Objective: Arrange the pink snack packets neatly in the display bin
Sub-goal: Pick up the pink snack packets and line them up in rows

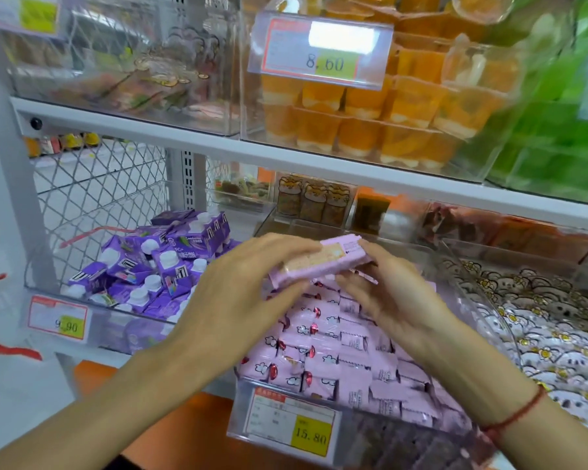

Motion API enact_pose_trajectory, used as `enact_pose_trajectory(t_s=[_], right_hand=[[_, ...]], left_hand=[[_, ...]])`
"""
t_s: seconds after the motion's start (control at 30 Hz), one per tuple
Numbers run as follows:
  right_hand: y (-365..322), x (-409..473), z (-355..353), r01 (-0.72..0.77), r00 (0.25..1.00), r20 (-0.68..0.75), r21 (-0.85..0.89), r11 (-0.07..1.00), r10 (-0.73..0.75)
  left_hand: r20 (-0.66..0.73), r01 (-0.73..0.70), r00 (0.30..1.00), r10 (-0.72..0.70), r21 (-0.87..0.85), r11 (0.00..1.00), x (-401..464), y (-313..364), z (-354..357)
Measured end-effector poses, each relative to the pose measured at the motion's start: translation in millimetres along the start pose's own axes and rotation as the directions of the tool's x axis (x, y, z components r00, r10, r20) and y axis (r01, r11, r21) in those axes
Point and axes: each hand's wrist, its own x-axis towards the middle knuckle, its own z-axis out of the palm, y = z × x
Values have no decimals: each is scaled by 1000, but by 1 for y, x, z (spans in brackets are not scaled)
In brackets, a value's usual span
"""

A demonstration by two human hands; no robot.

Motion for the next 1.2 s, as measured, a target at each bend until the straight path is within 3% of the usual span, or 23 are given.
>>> enact_pose_trajectory(t_s=[0.07,0.1,0.17,0.23,0.3,0.37,0.43,0.53,0.63,0.77,0.87,0.97,1.1,1.2], right_hand=[[-2,3,-3,54,999,9,-227,973,-53],[-3,4,-6,147,989,35,-409,900,-145],[-5,0,-9,397,915,240,-669,628,-324],[-1,-5,-5,599,797,488,-714,363,-357],[5,-6,-2,682,713,569,-698,218,-410],[7,-3,0,653,735,511,-711,261,-445],[6,0,-2,598,793,448,-699,391,-412],[5,4,-7,539,842,394,-640,547,-368],[5,4,-10,514,857,401,-650,559,-322],[-2,7,-20,512,858,405,-725,461,-315],[-18,15,-37,395,905,174,-680,618,-387],[-27,30,-54,262,932,-9,-675,690,-362],[-27,49,-61,173,959,-78,-601,781,-273],[-25,58,-60,167,957,-108,-560,812,-271]], left_hand=[[-60,193,977,-205,-170,966,2,-4,-1],[-82,255,958,-277,-212,944,3,-6,0],[-101,306,933,-346,-284,909,6,-10,1],[-92,319,924,-372,-355,879,8,-11,2],[-57,336,921,-386,-389,858,7,-13,4],[17,372,918,-396,-381,846,8,-15,5],[66,389,914,-400,-415,822,9,-15,5],[35,345,932,-361,-387,855,11,-13,4],[63,323,945,-322,-346,881,11,-13,5],[157,278,958,-240,-307,910,26,-18,8],[254,238,946,-200,-128,963,54,-34,11],[454,142,874,-173,101,985,88,-47,31],[702,-36,687,-189,292,956,117,-51,74],[788,-93,548,-283,393,915,120,-56,91]])
